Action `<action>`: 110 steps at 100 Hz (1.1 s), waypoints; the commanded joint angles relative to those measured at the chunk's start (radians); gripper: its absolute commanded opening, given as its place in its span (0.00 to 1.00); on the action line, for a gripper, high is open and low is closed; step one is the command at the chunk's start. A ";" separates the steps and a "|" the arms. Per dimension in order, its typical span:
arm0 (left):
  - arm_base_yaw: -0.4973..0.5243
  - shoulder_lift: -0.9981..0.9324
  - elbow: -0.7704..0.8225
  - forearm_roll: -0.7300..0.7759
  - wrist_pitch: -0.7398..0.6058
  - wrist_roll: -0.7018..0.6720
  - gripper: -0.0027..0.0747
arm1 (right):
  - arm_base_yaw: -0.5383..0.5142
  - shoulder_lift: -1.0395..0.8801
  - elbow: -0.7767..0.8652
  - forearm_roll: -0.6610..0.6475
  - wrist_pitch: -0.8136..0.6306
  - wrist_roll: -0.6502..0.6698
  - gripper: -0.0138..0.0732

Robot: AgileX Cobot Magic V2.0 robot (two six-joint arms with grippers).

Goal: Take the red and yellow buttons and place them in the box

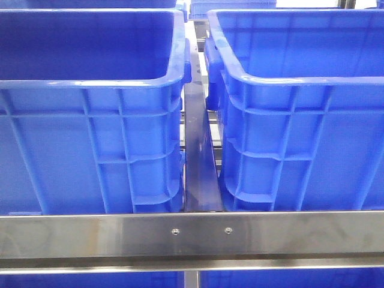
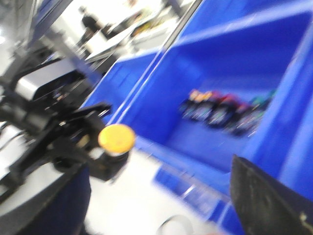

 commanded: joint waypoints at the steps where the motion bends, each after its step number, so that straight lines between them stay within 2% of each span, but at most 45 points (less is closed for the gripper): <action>1: -0.008 -0.009 -0.024 -0.074 -0.029 0.003 0.01 | -0.005 0.059 -0.064 0.075 0.080 0.020 0.85; 24: -0.008 -0.009 -0.024 -0.074 -0.029 0.003 0.01 | 0.045 0.133 -0.086 0.116 0.093 0.027 0.85; 48: -0.008 -0.009 -0.024 -0.074 -0.029 0.003 0.01 | 0.226 0.212 -0.087 0.141 -0.023 0.025 0.85; 64: -0.008 -0.009 -0.024 -0.074 -0.029 0.003 0.01 | 0.332 0.278 -0.089 0.200 -0.070 -0.026 0.85; 80: -0.008 -0.009 -0.024 -0.074 -0.029 0.003 0.01 | 0.398 0.361 -0.116 0.270 -0.069 -0.073 0.85; 110: -0.008 -0.009 -0.024 -0.074 -0.029 0.003 0.01 | 0.511 0.496 -0.210 0.277 -0.083 -0.080 0.85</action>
